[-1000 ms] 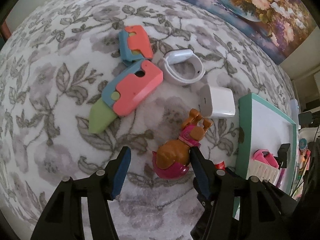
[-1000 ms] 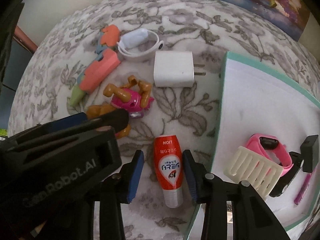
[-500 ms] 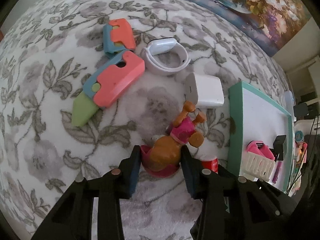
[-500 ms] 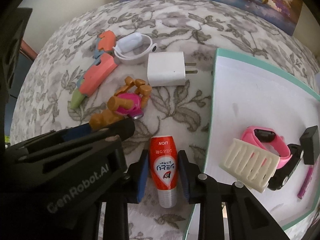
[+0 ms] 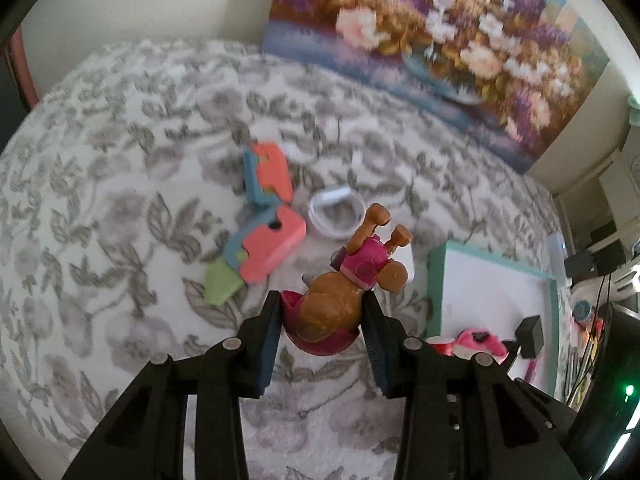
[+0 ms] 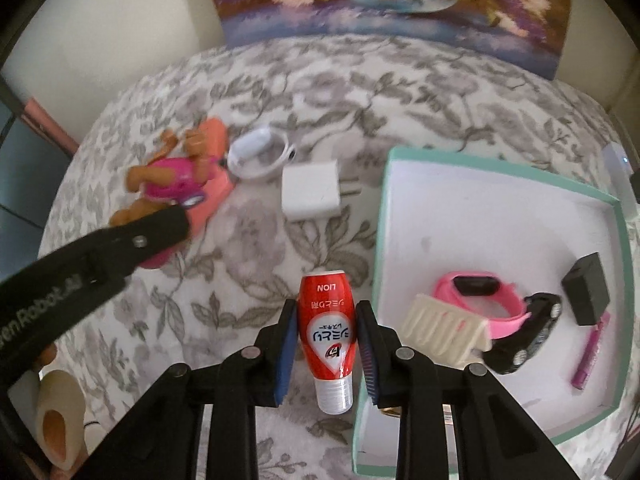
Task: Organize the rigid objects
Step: 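Lift the toy figure and red bottle toward the white tray, then open the left gripper over the tray to drop the figure while the right drops the bottle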
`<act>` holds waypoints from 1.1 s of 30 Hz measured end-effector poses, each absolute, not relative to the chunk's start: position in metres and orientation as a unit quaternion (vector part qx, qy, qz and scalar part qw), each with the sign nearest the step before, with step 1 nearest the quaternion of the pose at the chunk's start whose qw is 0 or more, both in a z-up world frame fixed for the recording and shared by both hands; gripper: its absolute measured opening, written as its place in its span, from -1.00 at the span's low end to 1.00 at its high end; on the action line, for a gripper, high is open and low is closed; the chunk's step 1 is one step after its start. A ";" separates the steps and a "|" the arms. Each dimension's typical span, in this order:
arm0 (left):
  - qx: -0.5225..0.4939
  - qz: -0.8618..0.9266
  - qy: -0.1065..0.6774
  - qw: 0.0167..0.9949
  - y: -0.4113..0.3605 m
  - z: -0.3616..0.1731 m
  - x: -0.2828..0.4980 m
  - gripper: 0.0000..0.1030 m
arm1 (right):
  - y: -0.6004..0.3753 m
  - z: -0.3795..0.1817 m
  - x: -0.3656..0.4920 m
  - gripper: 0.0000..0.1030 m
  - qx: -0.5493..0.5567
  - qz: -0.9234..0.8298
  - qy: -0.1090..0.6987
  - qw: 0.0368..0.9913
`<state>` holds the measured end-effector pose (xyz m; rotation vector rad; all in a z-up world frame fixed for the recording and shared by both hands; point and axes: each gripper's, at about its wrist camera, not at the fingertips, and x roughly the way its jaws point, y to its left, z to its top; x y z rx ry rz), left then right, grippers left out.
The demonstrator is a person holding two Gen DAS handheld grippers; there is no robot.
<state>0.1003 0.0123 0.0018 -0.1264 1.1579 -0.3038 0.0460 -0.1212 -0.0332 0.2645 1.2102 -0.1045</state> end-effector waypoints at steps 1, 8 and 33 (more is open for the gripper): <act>-0.060 -0.142 0.540 0.828 0.012 0.005 0.100 -0.21 | -0.123 -0.028 0.046 -0.40 0.127 -0.051 0.561 0.817; -0.062 -0.157 0.505 0.847 -0.006 0.029 0.088 -0.21 | -0.164 -0.002 0.039 -0.40 0.159 -0.091 0.524 0.832; 0.044 -0.232 0.527 0.816 -0.135 -0.015 0.058 -0.21 | -0.288 -0.018 -0.008 -0.43 0.242 -0.208 0.517 0.794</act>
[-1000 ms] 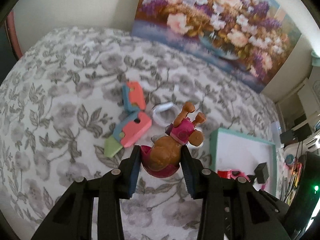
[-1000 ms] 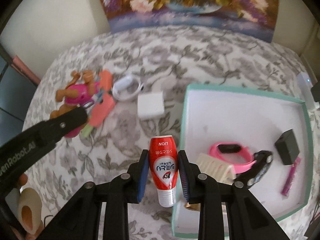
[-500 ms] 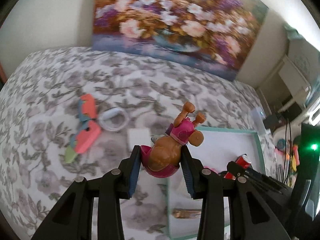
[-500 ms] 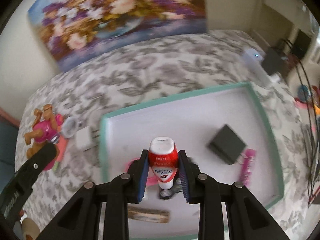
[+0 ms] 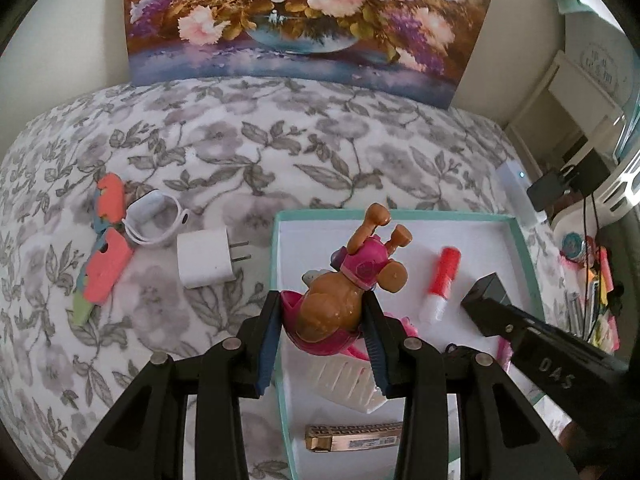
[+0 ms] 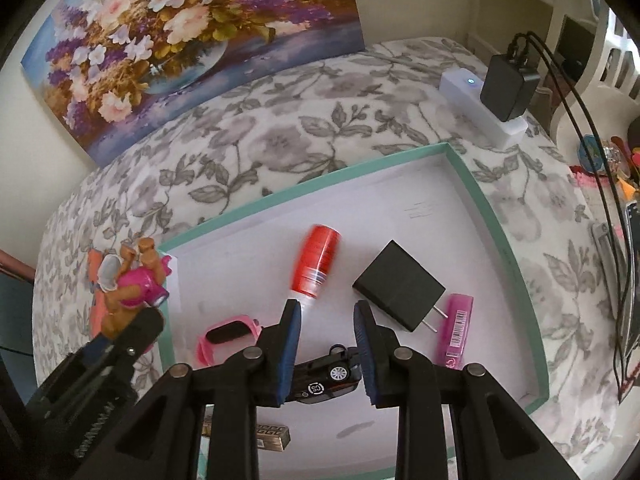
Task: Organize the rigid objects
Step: 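Open the left gripper over the tray to drop the figure while the right drops the bottle, then move both grippers back from the tray toward the remaining pile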
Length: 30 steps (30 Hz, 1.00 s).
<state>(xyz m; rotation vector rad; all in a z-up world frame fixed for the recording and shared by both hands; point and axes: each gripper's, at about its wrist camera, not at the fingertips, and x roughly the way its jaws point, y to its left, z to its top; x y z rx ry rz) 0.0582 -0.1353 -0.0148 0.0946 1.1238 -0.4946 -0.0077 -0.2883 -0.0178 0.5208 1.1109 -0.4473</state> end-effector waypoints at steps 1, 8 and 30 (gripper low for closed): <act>0.045 -0.231 0.528 0.816 -0.135 -0.016 0.058 -0.21 | -0.289 -0.017 -0.008 -0.43 0.245 -0.208 0.516 0.794; 0.039 -0.227 0.529 0.816 -0.133 -0.013 0.060 -0.15 | -0.281 -0.011 -0.005 -0.42 0.228 -0.208 0.519 0.798; 0.007 -0.097 0.594 0.798 -0.072 -0.022 0.084 0.60 | -0.275 -0.023 -0.002 0.59 0.221 -0.219 0.533 0.787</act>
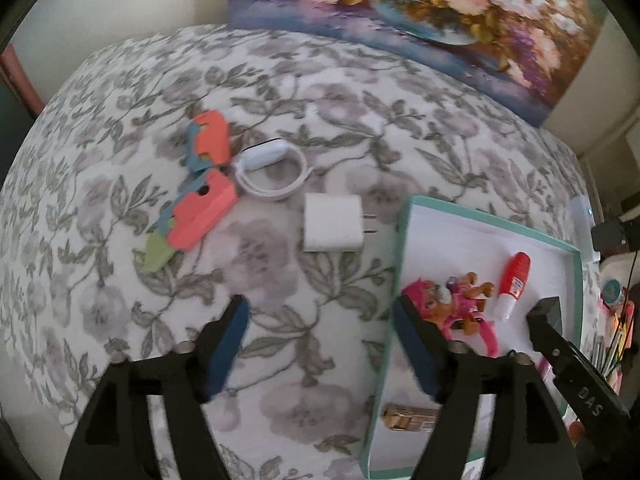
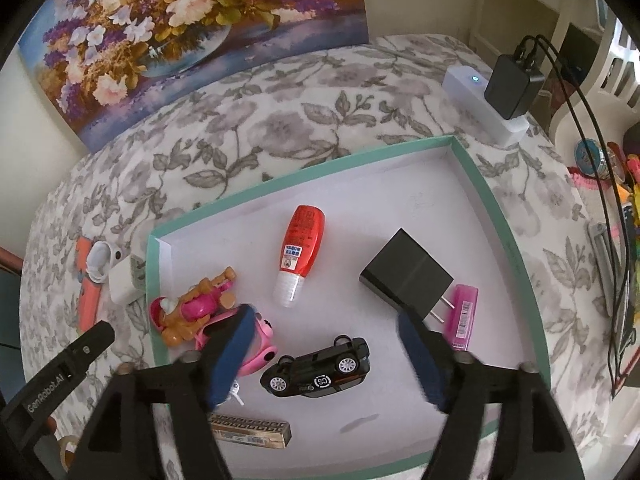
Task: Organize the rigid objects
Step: 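Move both grippers back from the tray toward the remaining pile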
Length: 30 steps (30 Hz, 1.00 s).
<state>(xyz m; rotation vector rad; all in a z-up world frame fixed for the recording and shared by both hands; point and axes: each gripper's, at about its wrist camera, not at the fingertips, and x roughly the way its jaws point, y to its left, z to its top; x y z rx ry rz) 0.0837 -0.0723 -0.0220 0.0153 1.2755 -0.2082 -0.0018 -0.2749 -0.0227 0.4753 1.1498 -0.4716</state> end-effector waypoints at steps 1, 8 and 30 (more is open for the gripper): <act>0.004 -0.093 0.594 0.799 -0.069 -0.022 0.084 0.61 | -0.275 -0.022 -0.002 0.70 0.222 -0.220 0.529 0.789; -0.016 -0.077 0.593 0.801 -0.053 -0.018 0.086 0.61 | -0.278 -0.018 -0.004 1.00 0.227 -0.225 0.516 0.795; -0.086 0.018 0.553 0.829 0.040 0.012 0.107 0.62 | -0.189 0.012 0.029 1.00 0.173 -0.135 0.501 0.837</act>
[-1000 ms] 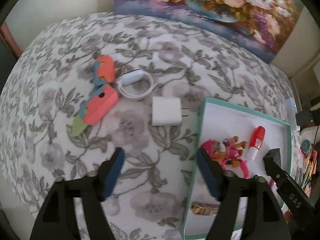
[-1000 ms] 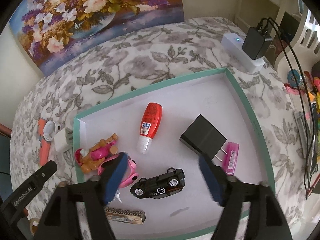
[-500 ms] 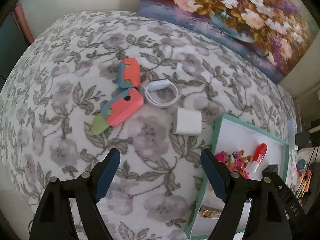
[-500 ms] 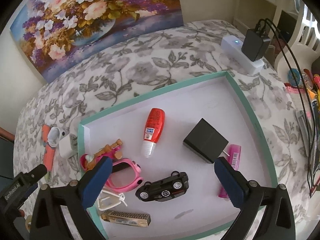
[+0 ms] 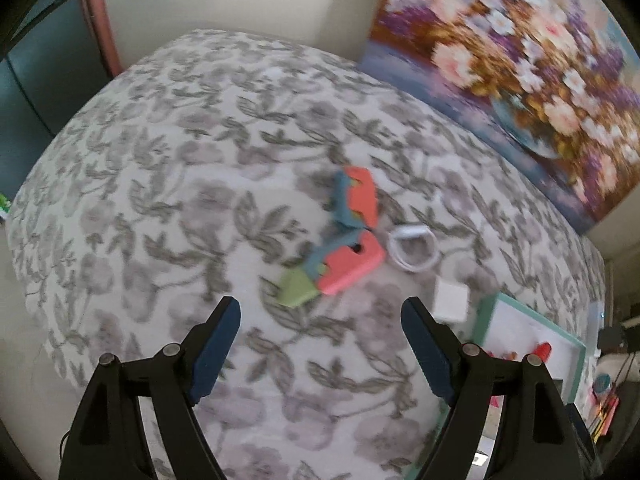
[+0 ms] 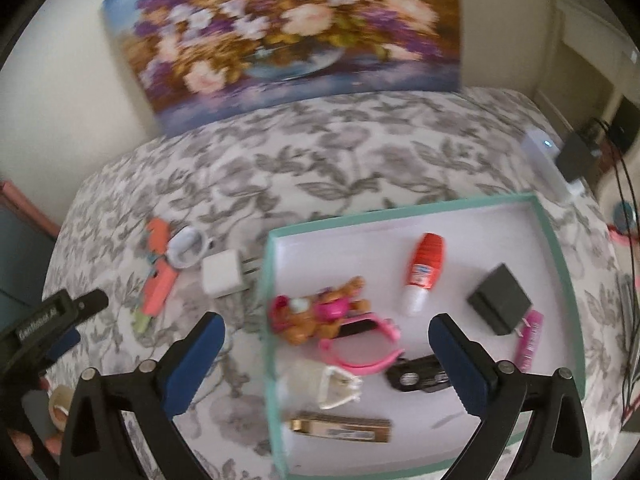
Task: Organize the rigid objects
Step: 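Move both grippers back from the tray toward the remaining pile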
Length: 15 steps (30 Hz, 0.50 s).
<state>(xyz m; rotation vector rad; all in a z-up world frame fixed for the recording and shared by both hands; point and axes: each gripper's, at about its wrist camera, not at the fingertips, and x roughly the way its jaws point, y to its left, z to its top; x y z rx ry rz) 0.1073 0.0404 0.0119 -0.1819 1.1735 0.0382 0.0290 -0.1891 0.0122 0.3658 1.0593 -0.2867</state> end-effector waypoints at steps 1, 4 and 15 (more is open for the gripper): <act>-0.090 0.022 0.551 0.829 0.047 0.013 0.108 0.62 | -0.182 0.012 0.032 1.00 0.166 -0.132 0.503 0.838; -0.096 0.030 0.549 0.830 0.060 0.013 0.111 0.62 | -0.167 0.010 0.037 1.00 0.157 -0.122 0.508 0.838; -0.120 0.062 0.552 0.823 0.115 0.002 0.120 0.62 | -0.115 0.006 0.063 1.00 0.152 -0.088 0.520 0.836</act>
